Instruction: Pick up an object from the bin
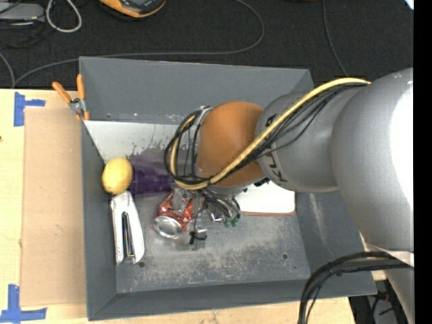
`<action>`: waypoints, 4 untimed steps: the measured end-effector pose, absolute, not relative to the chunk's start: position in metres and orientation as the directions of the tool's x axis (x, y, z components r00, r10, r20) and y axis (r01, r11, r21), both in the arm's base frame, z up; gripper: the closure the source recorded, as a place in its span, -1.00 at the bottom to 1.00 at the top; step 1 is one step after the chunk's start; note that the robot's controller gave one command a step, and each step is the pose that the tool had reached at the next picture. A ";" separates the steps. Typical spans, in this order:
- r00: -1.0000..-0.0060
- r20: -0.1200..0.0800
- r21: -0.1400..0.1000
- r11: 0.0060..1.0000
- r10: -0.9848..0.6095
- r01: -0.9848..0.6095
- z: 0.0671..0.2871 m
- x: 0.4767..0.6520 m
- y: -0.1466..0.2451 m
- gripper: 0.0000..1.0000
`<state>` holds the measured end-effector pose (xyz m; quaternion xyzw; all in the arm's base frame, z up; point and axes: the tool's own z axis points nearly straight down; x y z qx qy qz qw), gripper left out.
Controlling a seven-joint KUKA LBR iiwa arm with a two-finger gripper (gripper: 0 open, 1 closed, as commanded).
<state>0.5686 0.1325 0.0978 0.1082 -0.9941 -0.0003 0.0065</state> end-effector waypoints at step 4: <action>-0.944 0.010 0.004 0.944 -0.329 -0.329 0.103 0.567 0.125 1.00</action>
Offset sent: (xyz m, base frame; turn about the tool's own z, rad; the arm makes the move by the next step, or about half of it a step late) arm -0.0005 -0.0097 -0.0278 -0.1195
